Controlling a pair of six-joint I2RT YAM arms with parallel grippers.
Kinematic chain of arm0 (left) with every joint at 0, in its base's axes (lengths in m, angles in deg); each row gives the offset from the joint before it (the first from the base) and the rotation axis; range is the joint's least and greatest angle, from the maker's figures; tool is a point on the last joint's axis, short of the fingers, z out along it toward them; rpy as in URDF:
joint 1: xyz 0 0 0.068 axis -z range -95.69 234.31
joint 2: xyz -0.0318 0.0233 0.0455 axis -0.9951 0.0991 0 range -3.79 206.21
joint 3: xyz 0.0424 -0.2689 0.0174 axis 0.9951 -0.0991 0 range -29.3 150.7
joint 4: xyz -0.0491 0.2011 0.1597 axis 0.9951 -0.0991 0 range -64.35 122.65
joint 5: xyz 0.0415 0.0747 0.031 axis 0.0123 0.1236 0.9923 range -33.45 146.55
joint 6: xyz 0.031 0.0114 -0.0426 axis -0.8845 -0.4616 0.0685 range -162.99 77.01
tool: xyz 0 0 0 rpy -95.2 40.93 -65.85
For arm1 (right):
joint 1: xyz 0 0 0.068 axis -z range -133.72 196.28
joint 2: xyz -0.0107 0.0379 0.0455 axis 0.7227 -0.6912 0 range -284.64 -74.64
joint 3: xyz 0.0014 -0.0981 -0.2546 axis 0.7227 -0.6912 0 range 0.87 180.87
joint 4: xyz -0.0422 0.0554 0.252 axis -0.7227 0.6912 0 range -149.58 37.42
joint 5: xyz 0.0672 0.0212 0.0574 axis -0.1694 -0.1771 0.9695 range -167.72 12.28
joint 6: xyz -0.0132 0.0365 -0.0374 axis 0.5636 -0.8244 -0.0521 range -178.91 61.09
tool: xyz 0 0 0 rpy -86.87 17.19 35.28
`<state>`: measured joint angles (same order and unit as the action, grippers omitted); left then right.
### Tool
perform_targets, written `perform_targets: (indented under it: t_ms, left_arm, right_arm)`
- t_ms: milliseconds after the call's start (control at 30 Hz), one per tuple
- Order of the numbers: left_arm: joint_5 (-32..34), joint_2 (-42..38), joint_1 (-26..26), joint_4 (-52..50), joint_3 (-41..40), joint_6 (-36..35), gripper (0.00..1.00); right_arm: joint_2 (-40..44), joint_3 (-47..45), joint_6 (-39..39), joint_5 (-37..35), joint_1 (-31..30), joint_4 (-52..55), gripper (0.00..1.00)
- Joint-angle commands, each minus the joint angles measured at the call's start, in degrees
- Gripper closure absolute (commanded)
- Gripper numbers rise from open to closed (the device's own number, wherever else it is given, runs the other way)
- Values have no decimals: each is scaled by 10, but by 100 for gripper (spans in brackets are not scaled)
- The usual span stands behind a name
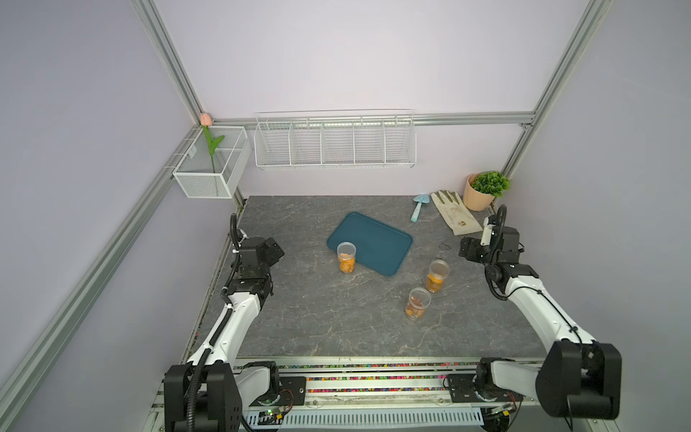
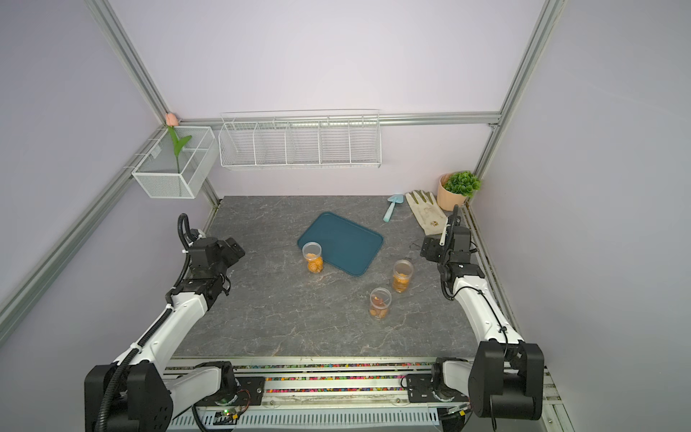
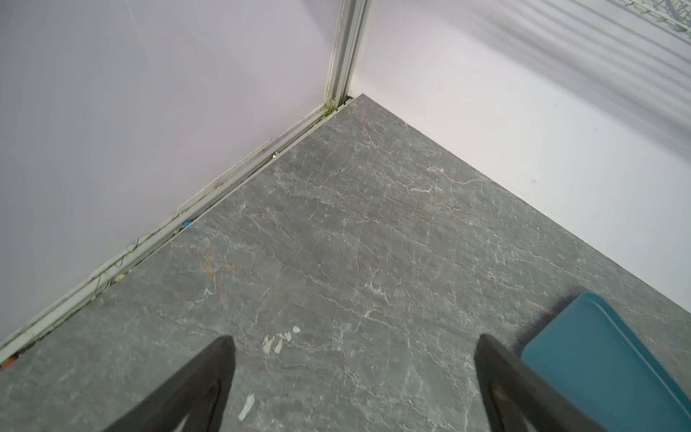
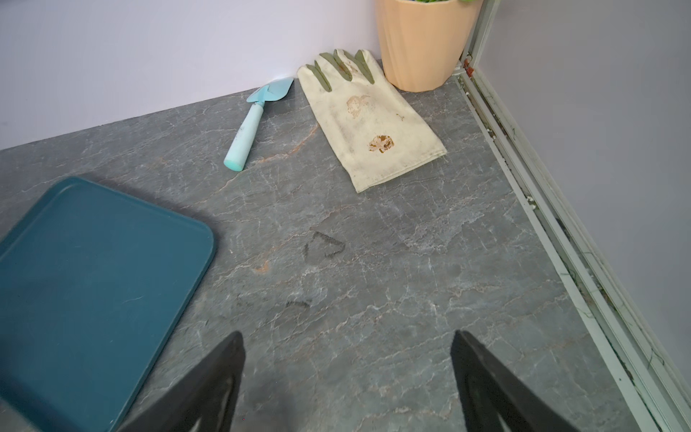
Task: Pour the cookies out of the jar
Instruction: Pick up the jar from the center of the board.
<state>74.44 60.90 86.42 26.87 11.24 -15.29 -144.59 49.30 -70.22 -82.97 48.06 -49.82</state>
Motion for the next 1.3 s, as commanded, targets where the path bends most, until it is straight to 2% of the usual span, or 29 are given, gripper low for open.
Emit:
perform_targets:
  t_ms: [0, 267, 433, 500, 633, 800, 1100, 1267]
  left_arm:
    - [-14, -21, 7, -77, 23, 62, 1]
    - [-27, -39, 25, -208, 90, 72, 1]
    - [-120, -67, 26, -245, 105, 86, 1]
    - [-158, -75, 26, -256, 112, 83, 1]
    - [-196, -76, 26, -342, 150, 85, 1]
    - [-246, -77, 25, -409, 176, 70, 0]
    - [-304, -116, 27, -444, 184, 86, 0]
    - [-341, -114, 27, -451, 196, 71, 0]
  right_arm:
    - [20, 33, -31, 25, 3, 100, 12]
    - [30, 81, -90, 54, -2, 206, 12]
    - [35, 95, -138, 94, -17, 240, 12]
    - [33, 105, -139, 96, -28, 249, 12]
    - [13, 146, -117, 113, -55, 291, 12]
    - [26, 144, -115, 132, -76, 300, 12]
    - [1, 197, -103, 107, -98, 396, 12]
    - [-20, 209, -116, 127, -110, 437, 12]
